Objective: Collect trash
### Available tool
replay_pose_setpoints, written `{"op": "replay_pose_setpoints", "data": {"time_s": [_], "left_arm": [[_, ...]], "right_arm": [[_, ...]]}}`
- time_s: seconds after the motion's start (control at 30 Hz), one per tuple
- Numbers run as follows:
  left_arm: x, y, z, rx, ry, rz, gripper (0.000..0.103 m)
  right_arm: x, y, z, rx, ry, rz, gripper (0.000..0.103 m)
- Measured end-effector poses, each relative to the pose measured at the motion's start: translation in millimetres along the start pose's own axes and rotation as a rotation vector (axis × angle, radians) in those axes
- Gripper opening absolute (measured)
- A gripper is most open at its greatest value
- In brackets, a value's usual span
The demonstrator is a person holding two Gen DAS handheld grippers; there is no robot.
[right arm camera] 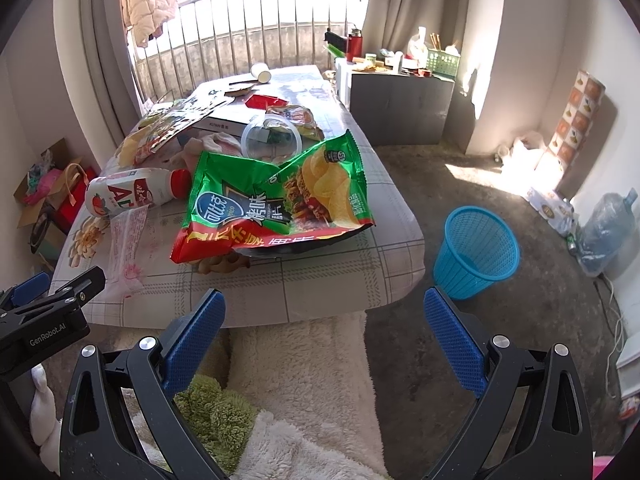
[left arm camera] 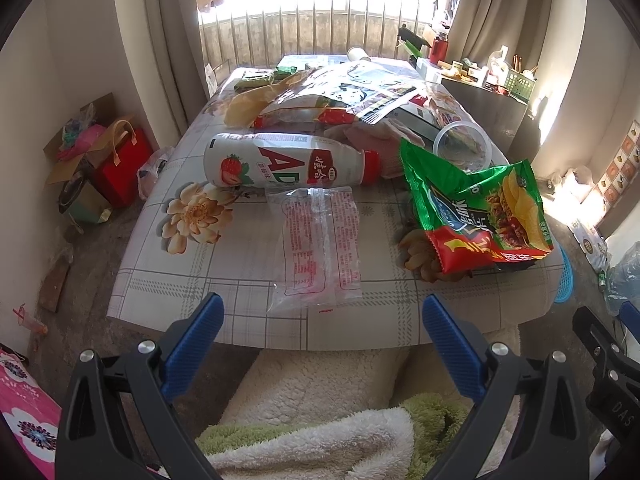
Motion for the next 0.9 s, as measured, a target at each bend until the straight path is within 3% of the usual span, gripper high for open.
{"op": "replay_pose_setpoints", "data": {"time_s": [0.27, 0.4, 0.5, 0.67, 0.8, 0.9], "left_arm": [[-10.3, -36.4, -21.0, -0.045, 0.133, 0.161, 0.097], [-3.9, -53.8, -28.2, -0.059, 0.149, 0.243, 0.097], [5.6, -60.2, -32.6, -0.08, 0.136, 0.298, 0.094], [41.3, -56.8, -36.1, -0.149, 0.044, 0.419, 0.077], [70.2, -54.0, -40.6, -0.175, -0.022, 0.439, 0.071], [86.2, -51.6, -44.0, -0.166, -0.052, 0.431, 0.069]], "right_arm": [[4.3, -13.2, -2.2, 0.034, 0.001, -0.097, 0.095], [16.3, -3.5, -6.5, 0.112, -0.013, -0.142, 0.095], [28.4, 8.6, -12.7, 0.175, -0.028, -0.168, 0.095], [58.8, 43.0, -22.3, 0.327, -0.086, -0.229, 0.094], [81.9, 67.8, -32.3, 0.415, -0.104, -0.265, 0.092], [99.0, 71.5, -46.0, 0.443, -0.116, -0.348, 0.092]]}}
Point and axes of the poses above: each gripper's, at about its wrist camera, not at the fingertips, and x roughly the way its jaws point, y to its right, z to its underside, the point moved 8 cm from there along x, roughly the way its jaws point, and after that the axes turned 7 degrees about z, right-handed, at the moved point
